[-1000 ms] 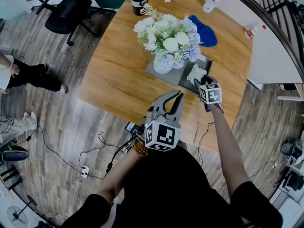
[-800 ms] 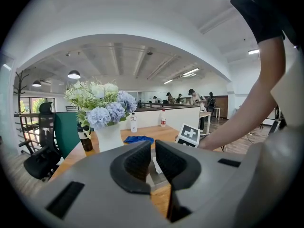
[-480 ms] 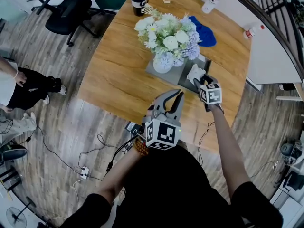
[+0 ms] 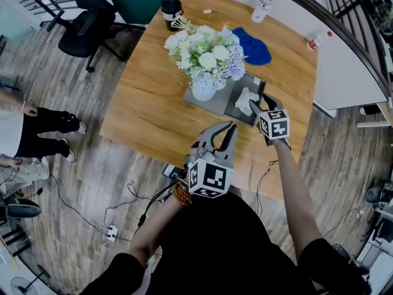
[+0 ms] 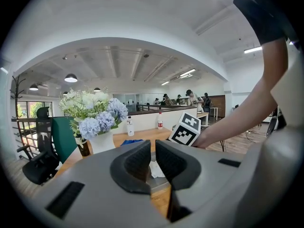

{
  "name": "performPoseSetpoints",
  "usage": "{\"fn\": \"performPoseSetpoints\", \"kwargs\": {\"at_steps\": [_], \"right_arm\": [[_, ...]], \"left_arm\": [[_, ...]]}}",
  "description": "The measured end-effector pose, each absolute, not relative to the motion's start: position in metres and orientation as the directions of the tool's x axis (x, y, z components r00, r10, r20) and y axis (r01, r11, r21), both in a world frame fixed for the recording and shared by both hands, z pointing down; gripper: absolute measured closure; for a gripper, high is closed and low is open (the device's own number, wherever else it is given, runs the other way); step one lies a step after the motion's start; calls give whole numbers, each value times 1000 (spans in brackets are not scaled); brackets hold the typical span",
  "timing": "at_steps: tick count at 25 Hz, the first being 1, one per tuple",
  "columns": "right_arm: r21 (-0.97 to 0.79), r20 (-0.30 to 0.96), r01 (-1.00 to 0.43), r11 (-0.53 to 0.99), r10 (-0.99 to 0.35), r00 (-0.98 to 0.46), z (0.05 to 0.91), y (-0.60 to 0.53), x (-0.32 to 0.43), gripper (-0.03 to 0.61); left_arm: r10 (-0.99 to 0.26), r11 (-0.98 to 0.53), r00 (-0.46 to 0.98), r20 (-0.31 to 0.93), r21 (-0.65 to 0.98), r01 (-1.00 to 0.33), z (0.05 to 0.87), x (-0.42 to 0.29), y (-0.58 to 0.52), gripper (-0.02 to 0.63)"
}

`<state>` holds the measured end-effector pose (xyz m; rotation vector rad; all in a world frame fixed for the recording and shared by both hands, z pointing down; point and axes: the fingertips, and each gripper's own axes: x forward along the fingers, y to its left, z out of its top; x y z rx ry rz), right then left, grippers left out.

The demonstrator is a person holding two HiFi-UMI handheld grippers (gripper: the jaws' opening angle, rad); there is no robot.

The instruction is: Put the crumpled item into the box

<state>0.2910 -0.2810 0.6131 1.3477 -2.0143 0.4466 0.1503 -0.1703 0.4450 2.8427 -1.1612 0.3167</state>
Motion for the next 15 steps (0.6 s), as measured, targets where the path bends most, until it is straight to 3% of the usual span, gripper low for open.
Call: {"fn": "performPoseSetpoints", "kwargs": {"at_steps": [15], "right_arm": [[93,414,-926,366,-860,-299,468,-292,268,342]], "left_arm": [[-665,-745,729,162,-67,-664,422,175,-168,586]]}}
